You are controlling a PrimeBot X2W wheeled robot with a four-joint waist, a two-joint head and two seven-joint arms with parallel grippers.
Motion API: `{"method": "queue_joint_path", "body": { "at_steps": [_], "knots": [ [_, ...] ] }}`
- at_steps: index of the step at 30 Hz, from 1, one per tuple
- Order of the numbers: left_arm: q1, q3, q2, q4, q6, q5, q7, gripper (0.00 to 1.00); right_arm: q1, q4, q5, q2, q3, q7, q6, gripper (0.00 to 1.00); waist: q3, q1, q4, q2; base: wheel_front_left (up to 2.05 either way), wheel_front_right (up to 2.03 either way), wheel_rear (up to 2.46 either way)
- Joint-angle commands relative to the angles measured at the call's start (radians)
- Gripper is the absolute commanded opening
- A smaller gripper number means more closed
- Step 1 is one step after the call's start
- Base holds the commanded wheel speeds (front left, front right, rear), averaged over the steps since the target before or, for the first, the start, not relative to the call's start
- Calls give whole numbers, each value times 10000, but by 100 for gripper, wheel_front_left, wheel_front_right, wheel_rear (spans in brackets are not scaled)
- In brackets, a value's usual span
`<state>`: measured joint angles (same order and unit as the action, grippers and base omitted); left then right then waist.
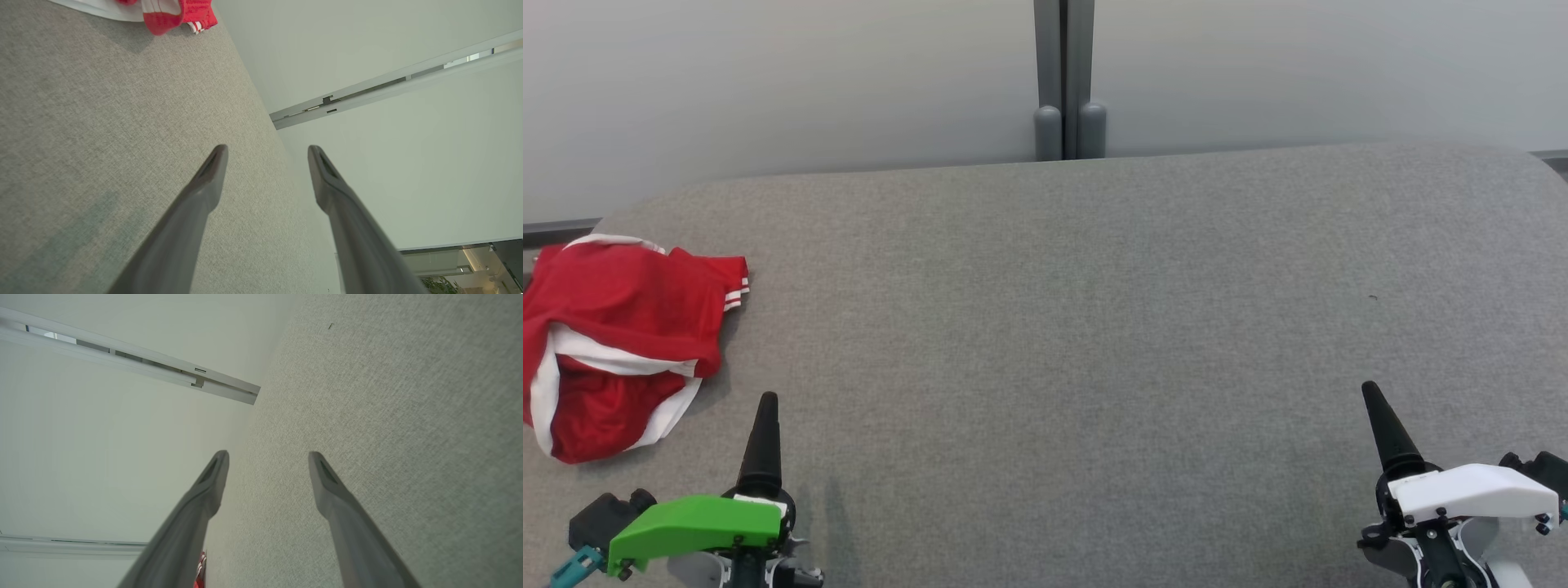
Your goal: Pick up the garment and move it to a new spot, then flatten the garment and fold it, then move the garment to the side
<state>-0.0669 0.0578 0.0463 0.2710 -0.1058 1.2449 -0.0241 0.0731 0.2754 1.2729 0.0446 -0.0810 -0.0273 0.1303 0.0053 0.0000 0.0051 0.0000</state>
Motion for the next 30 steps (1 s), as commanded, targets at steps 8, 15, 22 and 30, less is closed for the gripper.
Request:
{"method": "queue_joint_path", "body": {
  "at_steps": [8,15,22,30],
  "knots": [
    [-262,-399,318,-25,84,-1996,399,100,181,-144,-1936,99,244,421,3,100,4,0,39,0,0,0,0],
    [-317,-807,508,96,288,-3218,667,100,291,8,-3139,213,439,689,3,100,14,0,65,0,0,0,0],
    [-428,-1139,646,444,518,-4219,907,100,421,-4,-4149,265,574,932,4,100,3,0,88,0,0,0,0],
    [-459,-1733,930,213,796,-5430,1168,100,439,-130,-5154,231,566,1194,4,100,0,0,103,0,0,0,0]
  ]
}}
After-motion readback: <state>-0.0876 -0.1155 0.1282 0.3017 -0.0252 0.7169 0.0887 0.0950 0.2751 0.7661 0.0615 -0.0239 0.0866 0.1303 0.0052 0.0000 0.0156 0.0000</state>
